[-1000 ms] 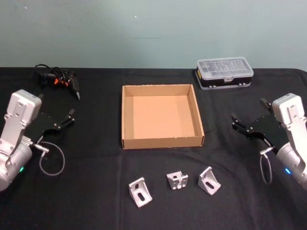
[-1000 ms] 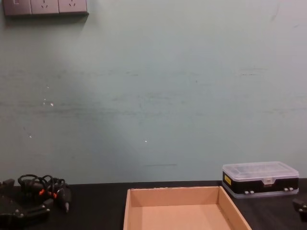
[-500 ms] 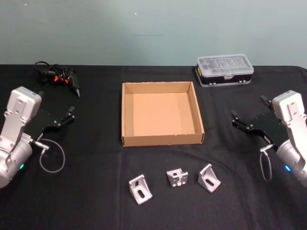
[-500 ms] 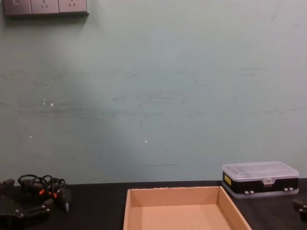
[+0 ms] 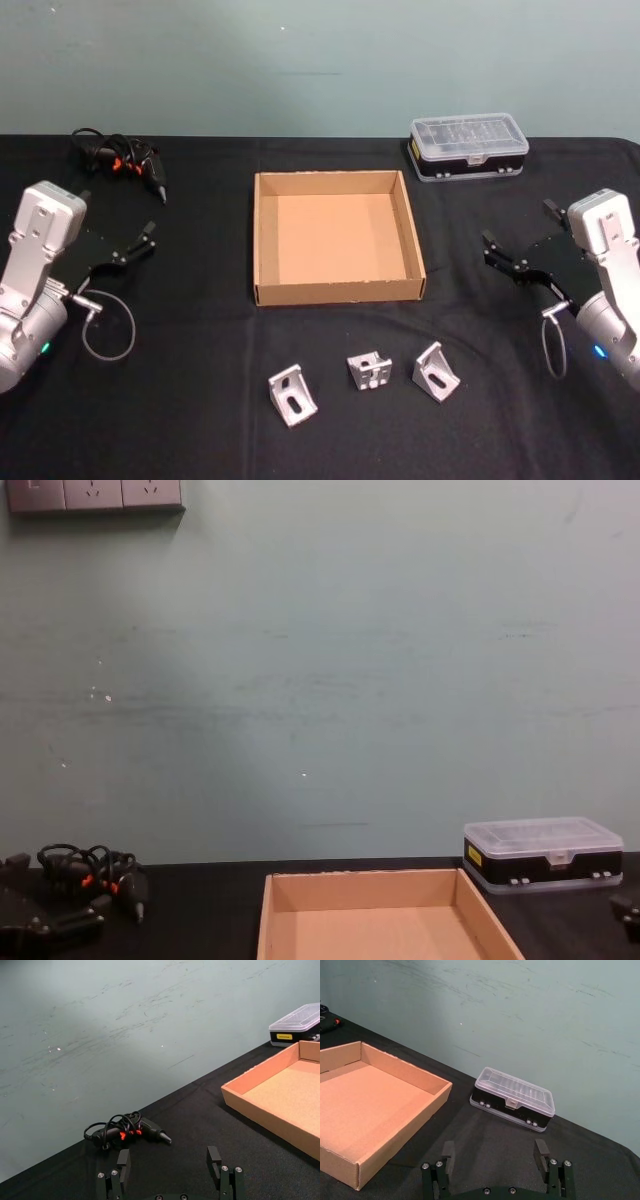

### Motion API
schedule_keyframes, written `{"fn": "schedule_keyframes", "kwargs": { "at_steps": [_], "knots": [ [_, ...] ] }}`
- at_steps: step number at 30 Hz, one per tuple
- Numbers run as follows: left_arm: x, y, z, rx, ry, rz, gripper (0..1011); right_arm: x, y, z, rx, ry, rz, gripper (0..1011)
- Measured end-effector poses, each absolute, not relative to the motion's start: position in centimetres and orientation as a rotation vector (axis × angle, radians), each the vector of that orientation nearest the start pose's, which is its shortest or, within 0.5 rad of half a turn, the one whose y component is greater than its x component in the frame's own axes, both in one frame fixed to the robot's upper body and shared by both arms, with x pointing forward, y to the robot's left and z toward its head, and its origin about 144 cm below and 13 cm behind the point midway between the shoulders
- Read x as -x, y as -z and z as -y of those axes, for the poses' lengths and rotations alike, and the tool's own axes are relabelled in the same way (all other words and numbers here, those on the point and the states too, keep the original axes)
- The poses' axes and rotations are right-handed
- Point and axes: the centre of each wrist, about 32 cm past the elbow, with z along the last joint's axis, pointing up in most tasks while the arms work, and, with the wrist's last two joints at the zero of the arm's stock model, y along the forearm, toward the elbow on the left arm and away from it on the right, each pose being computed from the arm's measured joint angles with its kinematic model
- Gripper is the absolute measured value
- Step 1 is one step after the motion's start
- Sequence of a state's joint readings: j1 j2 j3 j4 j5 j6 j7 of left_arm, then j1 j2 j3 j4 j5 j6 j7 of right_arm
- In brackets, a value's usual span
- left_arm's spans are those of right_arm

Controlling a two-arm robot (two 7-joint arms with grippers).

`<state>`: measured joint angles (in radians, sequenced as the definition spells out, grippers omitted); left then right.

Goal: Use one hand to pick up the angle iron from the table and place it into the box.

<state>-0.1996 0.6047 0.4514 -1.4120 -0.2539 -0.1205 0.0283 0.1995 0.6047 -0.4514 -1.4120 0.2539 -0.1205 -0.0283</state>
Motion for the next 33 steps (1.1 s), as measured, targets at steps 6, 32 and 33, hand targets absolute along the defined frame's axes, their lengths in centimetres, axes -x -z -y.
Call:
{"fn": "schedule_keyframes", "kwargs": {
  "at_steps": [6,32,33],
  "knots": [
    [-48.9,-114.0,-31.0,-0.305,-1.248,0.285,1000,-48.9,-114.0,31.0,0.304,1.248,0.285,1003],
    [-48.9,-114.0,-31.0,-0.304,-1.248,0.285,1000,-45.5,-118.7,31.4,0.278,1.143,0.219,1003],
    [-48.9,-114.0,-31.0,-0.304,-1.248,0.285,1000,-45.3,-118.9,31.3,0.284,1.134,0.214,1003]
  ]
}}
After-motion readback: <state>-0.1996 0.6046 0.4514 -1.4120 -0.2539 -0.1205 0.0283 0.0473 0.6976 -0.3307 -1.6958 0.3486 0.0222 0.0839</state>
